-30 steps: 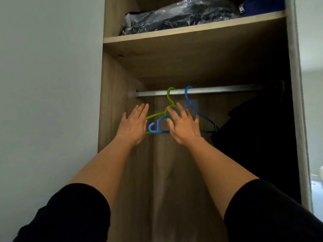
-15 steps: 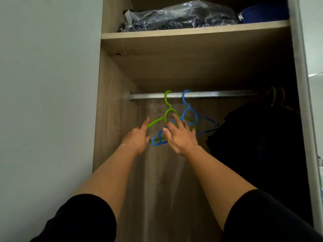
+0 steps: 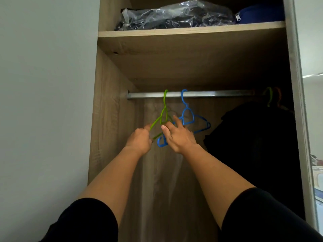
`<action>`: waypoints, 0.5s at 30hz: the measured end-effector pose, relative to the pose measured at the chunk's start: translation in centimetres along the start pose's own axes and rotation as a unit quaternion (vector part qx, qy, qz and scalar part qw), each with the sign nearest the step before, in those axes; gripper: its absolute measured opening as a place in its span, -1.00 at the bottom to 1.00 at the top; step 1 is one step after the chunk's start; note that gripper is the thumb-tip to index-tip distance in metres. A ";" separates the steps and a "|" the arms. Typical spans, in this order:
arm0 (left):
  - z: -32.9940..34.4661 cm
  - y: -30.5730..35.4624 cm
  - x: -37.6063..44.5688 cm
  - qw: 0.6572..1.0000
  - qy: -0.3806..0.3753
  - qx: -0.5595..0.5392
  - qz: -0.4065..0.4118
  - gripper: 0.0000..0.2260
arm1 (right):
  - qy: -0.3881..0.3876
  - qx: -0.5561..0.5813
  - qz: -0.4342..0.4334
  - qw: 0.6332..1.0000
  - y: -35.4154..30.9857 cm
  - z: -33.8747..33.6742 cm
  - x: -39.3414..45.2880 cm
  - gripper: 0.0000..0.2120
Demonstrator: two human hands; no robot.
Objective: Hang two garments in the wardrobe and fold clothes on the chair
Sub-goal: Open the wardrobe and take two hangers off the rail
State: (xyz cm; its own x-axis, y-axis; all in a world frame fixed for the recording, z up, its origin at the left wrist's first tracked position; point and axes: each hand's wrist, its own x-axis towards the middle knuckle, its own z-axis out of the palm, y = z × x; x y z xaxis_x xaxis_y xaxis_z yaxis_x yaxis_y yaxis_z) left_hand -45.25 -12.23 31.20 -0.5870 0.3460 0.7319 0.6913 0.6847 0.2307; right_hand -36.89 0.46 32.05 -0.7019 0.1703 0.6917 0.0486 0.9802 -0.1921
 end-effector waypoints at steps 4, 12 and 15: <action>0.1 0.2 0.0 1.000 0.028 0.002 -0.004 -0.56 | -0.001 -0.004 0.016 1.000 0.0 -0.1 -0.1 -0.56; 0.0 0.8 -0.5 0.994 0.099 -0.041 -0.013 -0.69 | -0.017 -0.008 0.079 0.997 0.3 -0.3 -0.8 -0.45; -0.4 1.1 -0.8 0.990 0.127 -0.058 -0.023 -0.70 | -0.007 0.001 0.089 0.996 0.7 -0.1 -1.1 -0.45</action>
State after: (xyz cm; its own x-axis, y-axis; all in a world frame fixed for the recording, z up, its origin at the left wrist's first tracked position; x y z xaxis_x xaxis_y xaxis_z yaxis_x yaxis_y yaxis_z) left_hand -43.85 -11.97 31.15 -0.5044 0.1337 0.8530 0.7190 0.6122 0.3291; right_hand -36.00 0.93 31.28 -0.6919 0.3400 0.6369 0.1721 0.9344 -0.3119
